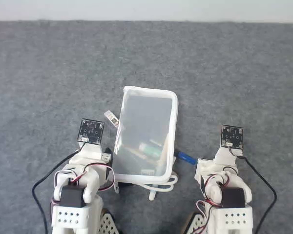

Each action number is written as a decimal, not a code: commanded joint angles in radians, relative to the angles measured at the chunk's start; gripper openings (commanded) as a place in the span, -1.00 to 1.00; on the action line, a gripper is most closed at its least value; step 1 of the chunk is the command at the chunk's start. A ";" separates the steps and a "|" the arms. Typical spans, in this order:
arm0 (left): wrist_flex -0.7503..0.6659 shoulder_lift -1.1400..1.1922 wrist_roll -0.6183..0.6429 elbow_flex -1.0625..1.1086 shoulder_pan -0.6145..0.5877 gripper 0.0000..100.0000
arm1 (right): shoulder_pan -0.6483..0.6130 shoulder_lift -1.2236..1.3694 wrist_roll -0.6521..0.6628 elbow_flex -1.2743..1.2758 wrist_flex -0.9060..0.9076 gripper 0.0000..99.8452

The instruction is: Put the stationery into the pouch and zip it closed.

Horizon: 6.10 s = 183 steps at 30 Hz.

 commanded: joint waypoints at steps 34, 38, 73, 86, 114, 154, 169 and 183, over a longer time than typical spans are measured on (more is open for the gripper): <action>-0.091 -0.023 0.006 -0.067 -0.391 -0.80 | -0.061 -0.018 -0.008 0.021 -0.004 -0.94; -0.084 -0.023 0.006 -0.067 -0.391 -0.81 | -0.159 -0.018 -0.008 0.021 0.005 -0.93; -0.064 -0.021 0.006 -0.065 -0.391 -0.81 | -0.208 0.079 0.740 -0.631 -0.027 -0.93; -0.064 -0.021 0.006 -0.056 -0.394 -0.81 | -0.553 0.499 0.531 -0.870 0.101 -0.46; -0.064 -0.021 0.006 -0.054 -0.396 -0.81 | -0.941 0.903 0.655 -0.772 0.093 -0.33; -0.066 -0.021 0.006 -0.054 -0.396 -0.80 | -0.552 0.895 0.818 -0.646 -0.390 -0.35; -0.069 -0.021 0.006 -0.054 -0.396 -0.80 | -0.869 0.639 0.727 -0.646 -0.027 -0.46; -0.069 -0.021 0.006 -0.054 -0.396 -0.80 | -0.905 0.866 0.726 -0.640 0.027 -0.46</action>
